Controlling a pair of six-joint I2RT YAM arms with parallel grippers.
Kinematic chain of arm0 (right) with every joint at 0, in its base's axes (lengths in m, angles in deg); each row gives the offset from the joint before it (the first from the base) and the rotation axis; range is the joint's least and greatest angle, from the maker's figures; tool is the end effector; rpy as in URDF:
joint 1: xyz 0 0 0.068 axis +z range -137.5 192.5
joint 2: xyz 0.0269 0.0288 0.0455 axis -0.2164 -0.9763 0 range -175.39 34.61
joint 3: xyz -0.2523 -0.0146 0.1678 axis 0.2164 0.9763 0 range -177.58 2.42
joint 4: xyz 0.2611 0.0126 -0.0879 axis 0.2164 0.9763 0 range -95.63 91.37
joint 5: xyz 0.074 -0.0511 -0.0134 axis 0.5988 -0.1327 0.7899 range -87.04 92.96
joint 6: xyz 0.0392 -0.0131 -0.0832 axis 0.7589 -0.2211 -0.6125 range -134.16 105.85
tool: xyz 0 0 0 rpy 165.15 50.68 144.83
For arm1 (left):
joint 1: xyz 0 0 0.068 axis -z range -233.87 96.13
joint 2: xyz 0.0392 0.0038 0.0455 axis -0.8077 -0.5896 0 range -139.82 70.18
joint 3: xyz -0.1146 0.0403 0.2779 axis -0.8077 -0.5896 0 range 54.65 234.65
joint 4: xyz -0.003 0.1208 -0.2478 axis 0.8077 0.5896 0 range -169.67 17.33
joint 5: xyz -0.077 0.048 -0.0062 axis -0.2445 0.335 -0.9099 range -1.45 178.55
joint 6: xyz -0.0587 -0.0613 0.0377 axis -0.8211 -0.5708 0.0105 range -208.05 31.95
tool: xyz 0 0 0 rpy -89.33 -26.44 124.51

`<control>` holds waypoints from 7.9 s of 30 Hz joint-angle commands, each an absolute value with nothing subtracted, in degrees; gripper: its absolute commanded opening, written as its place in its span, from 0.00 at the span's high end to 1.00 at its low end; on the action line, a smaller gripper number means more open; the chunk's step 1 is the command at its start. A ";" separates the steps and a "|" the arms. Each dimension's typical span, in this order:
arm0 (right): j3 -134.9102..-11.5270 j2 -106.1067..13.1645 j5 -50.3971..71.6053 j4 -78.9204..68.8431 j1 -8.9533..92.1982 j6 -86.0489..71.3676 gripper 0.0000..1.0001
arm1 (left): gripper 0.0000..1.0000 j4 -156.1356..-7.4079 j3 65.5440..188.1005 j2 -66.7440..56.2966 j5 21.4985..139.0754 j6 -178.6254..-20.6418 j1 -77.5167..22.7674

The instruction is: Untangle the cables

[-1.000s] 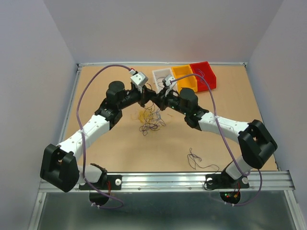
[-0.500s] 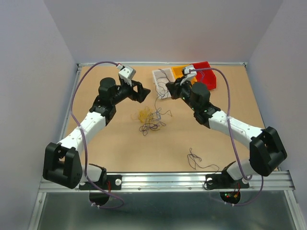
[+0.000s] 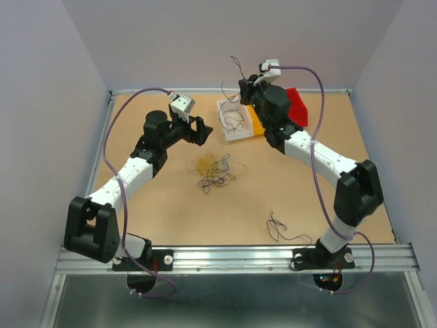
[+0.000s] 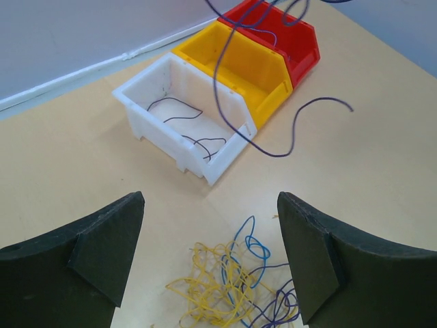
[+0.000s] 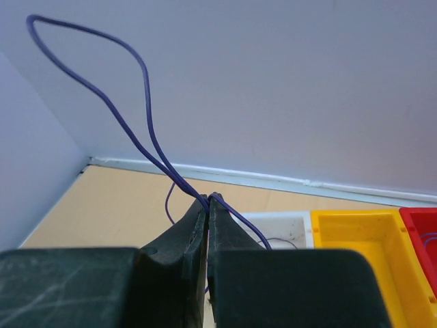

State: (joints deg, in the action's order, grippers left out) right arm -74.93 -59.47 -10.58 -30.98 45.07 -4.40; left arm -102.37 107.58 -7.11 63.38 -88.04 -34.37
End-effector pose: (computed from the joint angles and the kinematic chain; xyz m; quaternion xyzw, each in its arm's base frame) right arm 0.3991 0.2318 0.4140 -0.0404 0.6524 0.2001 0.7299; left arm 0.3335 -0.1558 0.3447 0.2682 0.6642 -0.2691 0.6438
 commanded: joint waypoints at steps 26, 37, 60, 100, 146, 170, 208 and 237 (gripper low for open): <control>-98.48 -94.58 -27.36 -22.96 44.49 -2.47 0.99 | 0.11 -104.89 111.52 -8.57 66.93 -86.30 -34.45; -108.68 -105.57 -8.30 -3.18 39.13 10.45 0.99 | 0.11 -104.72 111.52 -8.39 66.58 -86.12 -34.45; -105.60 -97.67 -9.34 -0.62 40.53 5.53 0.78 | 0.11 -104.63 111.52 -8.04 66.05 -85.77 -34.45; -43.64 -29.56 -11.53 20.54 51.95 16.14 0.00 | 0.11 -104.63 110.29 -6.99 64.73 -83.48 -31.99; -40.48 -33.06 -20.16 40.01 73.76 37.80 0.49 | 0.11 -103.40 111.34 -8.74 67.63 -81.64 -29.70; -33.54 -41.94 -16.29 38.75 76.30 42.88 0.49 | 0.11 -103.22 111.61 -9.27 67.28 -81.46 -29.62; -102.77 -70.05 -15.86 18.10 51.00 3.95 1.00 | 0.11 -107.00 110.64 -6.64 69.30 -92.54 -41.13; -117.31 -103.03 -6.59 0.70 39.56 0.88 1.00 | 0.11 -108.41 110.20 -6.55 71.59 -90.52 -41.48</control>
State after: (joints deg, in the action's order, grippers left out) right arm -123.19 -105.88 -1.53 7.67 36.72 3.43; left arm -104.77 109.02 -8.47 71.49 -91.43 -41.23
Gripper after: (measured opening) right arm 0.013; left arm 0.890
